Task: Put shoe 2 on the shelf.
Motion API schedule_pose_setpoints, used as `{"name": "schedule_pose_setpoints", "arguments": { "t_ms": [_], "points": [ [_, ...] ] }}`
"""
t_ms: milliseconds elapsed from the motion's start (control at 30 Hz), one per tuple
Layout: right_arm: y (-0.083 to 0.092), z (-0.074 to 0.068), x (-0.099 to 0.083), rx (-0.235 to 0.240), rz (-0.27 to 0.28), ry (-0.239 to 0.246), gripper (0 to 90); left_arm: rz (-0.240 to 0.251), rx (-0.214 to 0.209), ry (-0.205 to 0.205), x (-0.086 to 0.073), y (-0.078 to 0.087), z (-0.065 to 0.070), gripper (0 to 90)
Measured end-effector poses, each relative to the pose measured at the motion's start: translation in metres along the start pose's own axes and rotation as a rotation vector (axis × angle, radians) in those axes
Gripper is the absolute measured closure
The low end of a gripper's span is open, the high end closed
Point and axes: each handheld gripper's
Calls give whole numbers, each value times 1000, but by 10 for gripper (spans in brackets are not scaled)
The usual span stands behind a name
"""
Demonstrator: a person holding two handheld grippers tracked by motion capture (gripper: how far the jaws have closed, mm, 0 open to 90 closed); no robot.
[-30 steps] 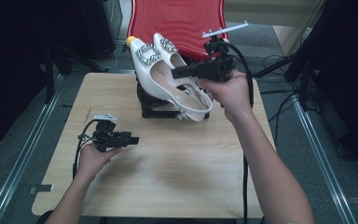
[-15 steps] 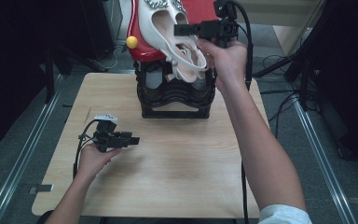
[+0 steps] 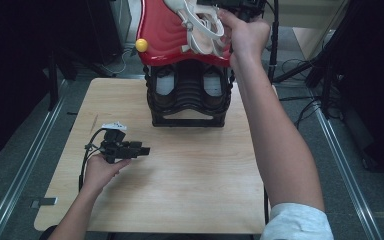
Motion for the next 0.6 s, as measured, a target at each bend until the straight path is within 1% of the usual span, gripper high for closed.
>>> {"name": "schedule_pose_setpoints", "arguments": {
  "t_ms": [67, 133, 267, 333, 367, 400, 467, 533, 600],
  "points": [
    [-2, 2, 4, -19, 23, -8, 858, -1, -6, 0, 0, 0, 0, 454],
    [-4, 5, 9, -36, 47, -28, 858, -2, -8, -1, 0, -1, 0, 454],
    [-11, 11, 15, -91, 77, -64, 857, 2, -10, -1, 0, -1, 0, 454],
    [-15, 14, 16, -121, 97, -68, 857, 4, -8, 2, 0, -1, 1, 454],
    [-17, 14, 16, -139, 105, -77, 857, 7, -9, 4, 0, -1, 0, 454],
    [-19, 16, 17, -158, 115, -69, 857, 8, -11, 7, 0, -1, 0, 454],
    [-22, 17, 18, -193, 124, -69, 857, 9, -10, 15, 1, -1, 0, 454],
    [-25, 18, 17, -215, 139, -78, 856, 2, -18, 14, 1, -2, 0, 454],
    [-30, 19, 16, -214, 148, -84, 855, -1, -22, 11, 1, -3, 2, 454]
  ]
}}
Point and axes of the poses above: each handheld gripper's, and its own axes: y roughly backward along the jaws, x roughly out of its top, z roughly to its right, and after that the axes turned 15 degrees about -y, right-handed
